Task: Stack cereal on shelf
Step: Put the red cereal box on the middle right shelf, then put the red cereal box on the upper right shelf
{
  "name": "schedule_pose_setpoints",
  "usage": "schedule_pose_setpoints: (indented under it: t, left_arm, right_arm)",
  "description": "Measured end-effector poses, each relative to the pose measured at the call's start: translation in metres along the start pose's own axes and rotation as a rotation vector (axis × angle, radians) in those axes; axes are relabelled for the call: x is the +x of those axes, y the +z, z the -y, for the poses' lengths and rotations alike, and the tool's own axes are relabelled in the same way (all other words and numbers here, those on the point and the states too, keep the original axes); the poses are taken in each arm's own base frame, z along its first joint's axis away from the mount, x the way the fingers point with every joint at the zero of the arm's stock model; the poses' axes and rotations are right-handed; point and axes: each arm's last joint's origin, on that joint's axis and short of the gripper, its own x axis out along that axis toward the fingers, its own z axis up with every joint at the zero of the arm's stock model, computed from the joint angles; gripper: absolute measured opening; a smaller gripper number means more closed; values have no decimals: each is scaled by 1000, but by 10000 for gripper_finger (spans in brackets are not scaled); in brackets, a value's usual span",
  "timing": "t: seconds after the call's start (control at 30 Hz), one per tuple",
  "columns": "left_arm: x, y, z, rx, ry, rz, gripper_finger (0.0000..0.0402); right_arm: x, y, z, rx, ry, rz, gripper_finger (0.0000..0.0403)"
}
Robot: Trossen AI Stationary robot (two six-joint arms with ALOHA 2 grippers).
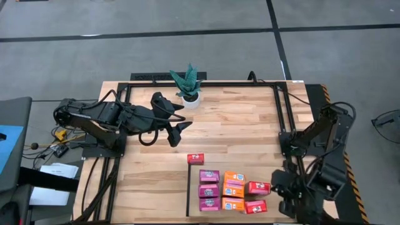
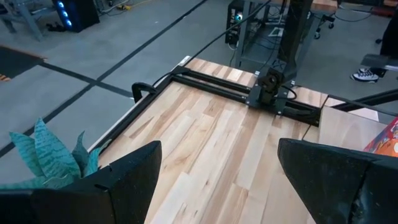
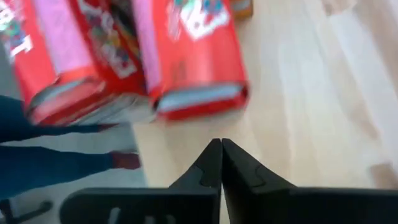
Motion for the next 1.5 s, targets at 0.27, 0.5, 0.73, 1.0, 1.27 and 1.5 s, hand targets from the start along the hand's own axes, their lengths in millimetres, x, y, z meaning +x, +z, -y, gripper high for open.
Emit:
schedule_pose_setpoints:
  t: [0.27, 0.5, 0.73, 1.0, 1.27, 1.5]
  left_arm:
    - [0, 0, 0, -20, 1, 1, 313]
    - [0, 0, 0, -25, 1, 1, 313]
    - [0, 0, 0, -19, 2, 1, 313]
    - [0, 0, 0, -19, 5, 2, 313]
    - [0, 0, -1, -38, 27, 10, 313]
    - [0, 0, -1, -54, 49, 18, 313]
  right_arm:
    - [6, 15, 7, -116, -49, 6, 35]
    - [8, 22, 1, -151, 8, 31, 11]
    - [7, 20, 0, -126, 36, -12, 35]
    - [-8, 17, 7, -138, 32, -51, 30]
    - [-19, 44, 23, -225, 15, 83, 14]
    - [-11, 74, 22, -342, 62, 164, 33]
